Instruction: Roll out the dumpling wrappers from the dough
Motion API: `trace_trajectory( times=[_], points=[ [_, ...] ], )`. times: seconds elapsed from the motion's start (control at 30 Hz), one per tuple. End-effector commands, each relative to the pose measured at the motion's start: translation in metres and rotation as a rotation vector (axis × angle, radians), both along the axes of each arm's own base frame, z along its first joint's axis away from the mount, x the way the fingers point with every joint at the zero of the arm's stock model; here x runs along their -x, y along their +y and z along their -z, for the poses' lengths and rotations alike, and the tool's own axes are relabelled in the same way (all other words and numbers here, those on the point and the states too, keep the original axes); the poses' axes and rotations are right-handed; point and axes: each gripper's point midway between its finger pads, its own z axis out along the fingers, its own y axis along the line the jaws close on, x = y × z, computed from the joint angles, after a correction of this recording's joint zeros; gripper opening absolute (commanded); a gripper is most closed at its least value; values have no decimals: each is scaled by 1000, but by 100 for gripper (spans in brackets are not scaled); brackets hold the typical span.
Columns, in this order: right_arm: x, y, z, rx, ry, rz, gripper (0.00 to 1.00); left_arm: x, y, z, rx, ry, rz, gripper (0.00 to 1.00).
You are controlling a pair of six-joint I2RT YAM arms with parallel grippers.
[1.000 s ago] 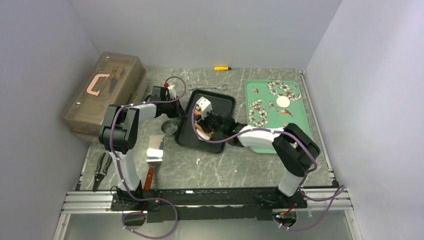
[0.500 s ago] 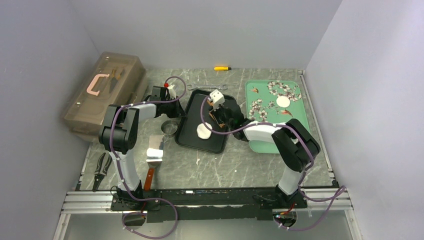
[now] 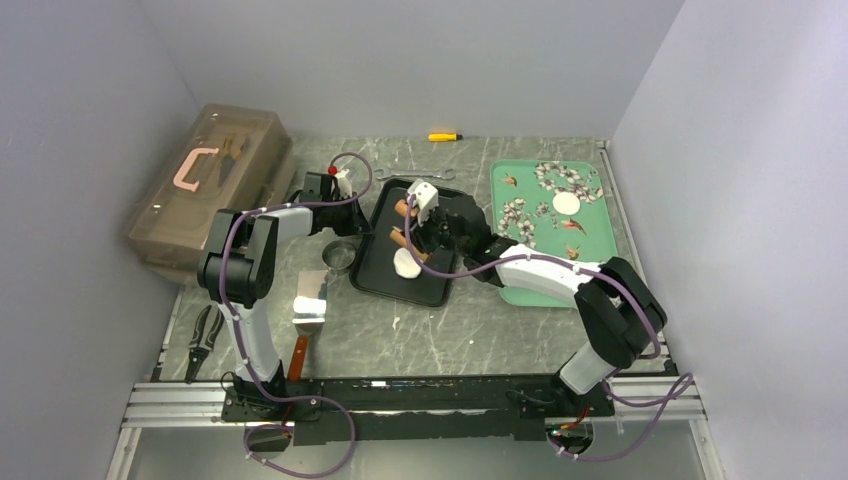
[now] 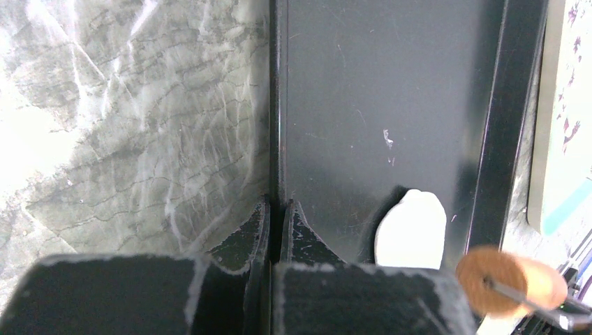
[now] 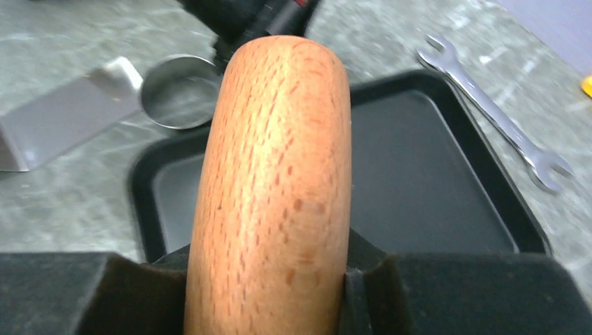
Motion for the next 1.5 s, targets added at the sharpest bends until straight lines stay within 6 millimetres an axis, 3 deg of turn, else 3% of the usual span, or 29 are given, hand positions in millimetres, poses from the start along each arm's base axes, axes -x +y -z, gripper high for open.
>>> trace_trajectory(
  times=[0.0,0.23,0.5,0.67,0.77,0.87,0.97,1.1,1.2,1.3,1.47],
  points=[
    [11,23,-16,-117,-2,-99,0,15,8,20,-39,74,3,0],
    [-7,14,40,-33,61,-21,0,15,8,20,-38,76,2,0],
    [-24,-31,78,104,37,121,0,15,8,20,-39,77,1,0],
    [-30,-49,104,166,46,179,0,14,9,20,-46,73,2,0],
    [-36,-52,108,183,38,190,0,15,9,20,-43,76,3,0],
    [-46,-57,95,180,17,222,0,15,9,21,-45,77,3,0],
    [-51,-46,55,129,-34,205,0,14,9,21,-46,75,1,0],
    [-34,-9,-10,18,-119,85,0,15,9,23,-46,82,1,0],
    [-13,13,-35,-44,-141,-10,0,15,9,23,-44,83,2,0],
    [-1,19,-37,-109,-114,-50,0,16,8,23,-40,86,3,0],
    [6,28,-1,-118,-3,-74,0,18,6,25,-30,101,6,0]
  ],
)
